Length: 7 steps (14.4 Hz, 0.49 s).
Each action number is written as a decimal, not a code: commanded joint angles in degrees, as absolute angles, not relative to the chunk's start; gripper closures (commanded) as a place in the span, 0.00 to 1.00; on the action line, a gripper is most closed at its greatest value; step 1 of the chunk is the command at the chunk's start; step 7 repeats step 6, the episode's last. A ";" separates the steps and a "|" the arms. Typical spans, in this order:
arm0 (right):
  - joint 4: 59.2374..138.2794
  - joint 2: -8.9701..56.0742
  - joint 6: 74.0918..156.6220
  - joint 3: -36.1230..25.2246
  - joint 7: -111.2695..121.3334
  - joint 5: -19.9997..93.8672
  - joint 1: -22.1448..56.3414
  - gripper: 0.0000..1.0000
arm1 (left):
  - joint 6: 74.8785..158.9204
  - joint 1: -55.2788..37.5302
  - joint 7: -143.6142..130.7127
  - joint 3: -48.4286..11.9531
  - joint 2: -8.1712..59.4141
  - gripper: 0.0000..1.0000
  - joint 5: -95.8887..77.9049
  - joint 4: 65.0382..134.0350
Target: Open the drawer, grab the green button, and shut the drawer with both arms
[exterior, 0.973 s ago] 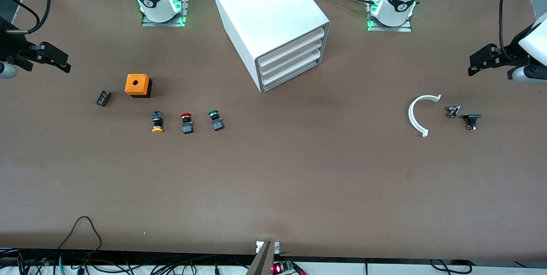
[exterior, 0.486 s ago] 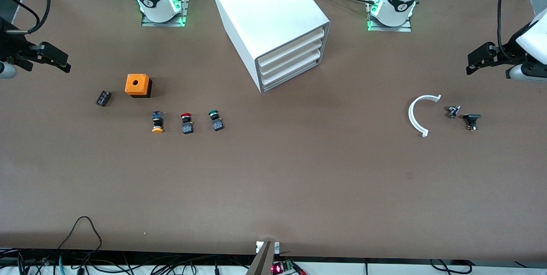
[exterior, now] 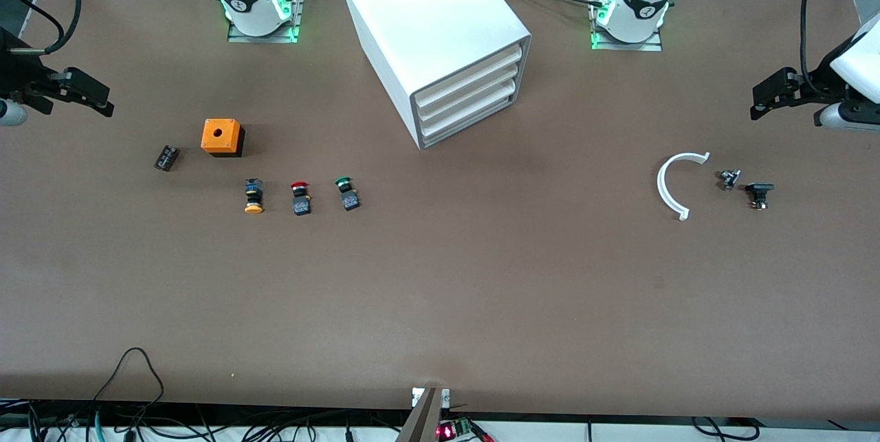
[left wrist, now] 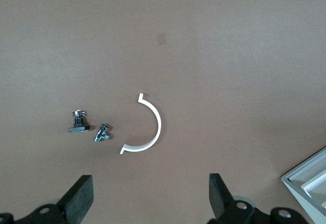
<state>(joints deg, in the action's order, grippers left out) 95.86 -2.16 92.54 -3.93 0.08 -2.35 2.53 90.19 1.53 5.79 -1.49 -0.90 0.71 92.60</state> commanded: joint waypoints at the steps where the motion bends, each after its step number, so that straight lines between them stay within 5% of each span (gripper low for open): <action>1: 96.50 -2.99 92.90 -4.04 -0.53 -1.50 2.72 0.00 | 90.88 1.49 6.33 -1.50 -2.20 0.00 2.55 93.87; 7: 96.42 -2.99 92.81 -4.04 -0.44 -1.49 2.72 0.00 | 90.70 1.49 6.41 -1.49 -2.20 0.00 2.29 93.78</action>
